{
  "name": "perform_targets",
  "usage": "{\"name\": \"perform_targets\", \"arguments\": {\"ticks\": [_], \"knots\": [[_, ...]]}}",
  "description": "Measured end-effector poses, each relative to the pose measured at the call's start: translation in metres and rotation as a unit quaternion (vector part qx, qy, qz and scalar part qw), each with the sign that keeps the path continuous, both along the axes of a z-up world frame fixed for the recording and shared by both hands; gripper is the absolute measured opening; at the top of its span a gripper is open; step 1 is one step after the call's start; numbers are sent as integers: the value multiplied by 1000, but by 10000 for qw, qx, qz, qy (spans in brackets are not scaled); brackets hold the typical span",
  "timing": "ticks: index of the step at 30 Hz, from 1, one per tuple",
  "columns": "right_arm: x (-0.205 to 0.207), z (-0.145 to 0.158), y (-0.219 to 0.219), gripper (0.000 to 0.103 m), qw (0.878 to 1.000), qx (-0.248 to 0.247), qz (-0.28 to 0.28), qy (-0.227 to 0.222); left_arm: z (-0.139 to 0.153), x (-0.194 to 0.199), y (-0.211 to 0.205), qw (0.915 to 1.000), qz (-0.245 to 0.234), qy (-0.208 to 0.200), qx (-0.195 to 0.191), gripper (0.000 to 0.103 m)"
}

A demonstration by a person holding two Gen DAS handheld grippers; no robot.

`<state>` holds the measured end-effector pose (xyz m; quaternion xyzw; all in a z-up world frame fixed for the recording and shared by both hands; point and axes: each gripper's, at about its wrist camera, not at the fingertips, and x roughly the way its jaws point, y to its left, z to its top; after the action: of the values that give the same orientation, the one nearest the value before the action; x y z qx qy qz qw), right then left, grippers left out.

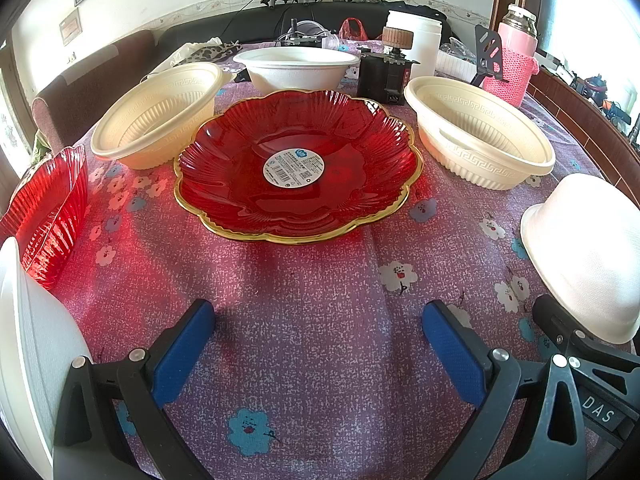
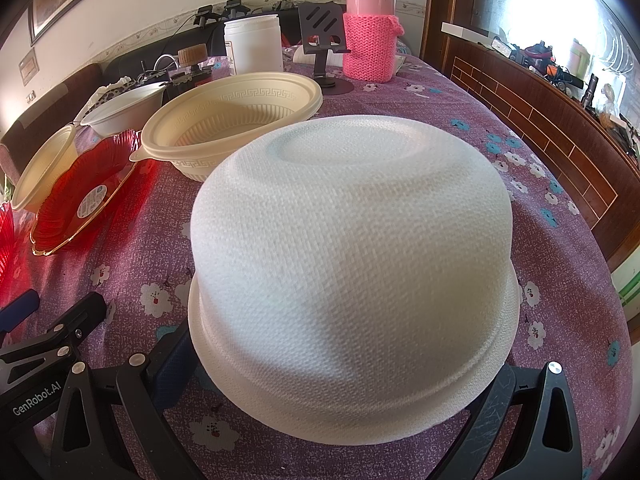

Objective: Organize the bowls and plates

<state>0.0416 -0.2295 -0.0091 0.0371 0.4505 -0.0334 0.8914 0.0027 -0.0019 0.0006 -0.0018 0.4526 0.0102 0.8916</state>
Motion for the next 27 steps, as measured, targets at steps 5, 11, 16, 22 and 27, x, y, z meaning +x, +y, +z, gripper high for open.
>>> {"name": "perform_targets", "arguments": {"ticks": [5, 11, 16, 22, 27], "knots": [[0, 0, 0, 102, 10000, 0, 0, 0, 0, 0, 0, 10000, -2, 1, -4, 103], [0, 0, 0, 102, 10000, -1, 0, -1, 0, -8, -1, 9999, -153, 61, -5, 103], [0, 0, 0, 102, 10000, 0, 0, 0, 0, -11, -2, 9998, -203, 68, -4, 103], [0, 0, 0, 102, 10000, 0, 0, 0, 0, -12, -3, 9999, -171, 6, -4, 103], [0, 0, 0, 102, 10000, 0, 0, 0, 0, -12, -3, 9999, -172, 7, -4, 103]]}}
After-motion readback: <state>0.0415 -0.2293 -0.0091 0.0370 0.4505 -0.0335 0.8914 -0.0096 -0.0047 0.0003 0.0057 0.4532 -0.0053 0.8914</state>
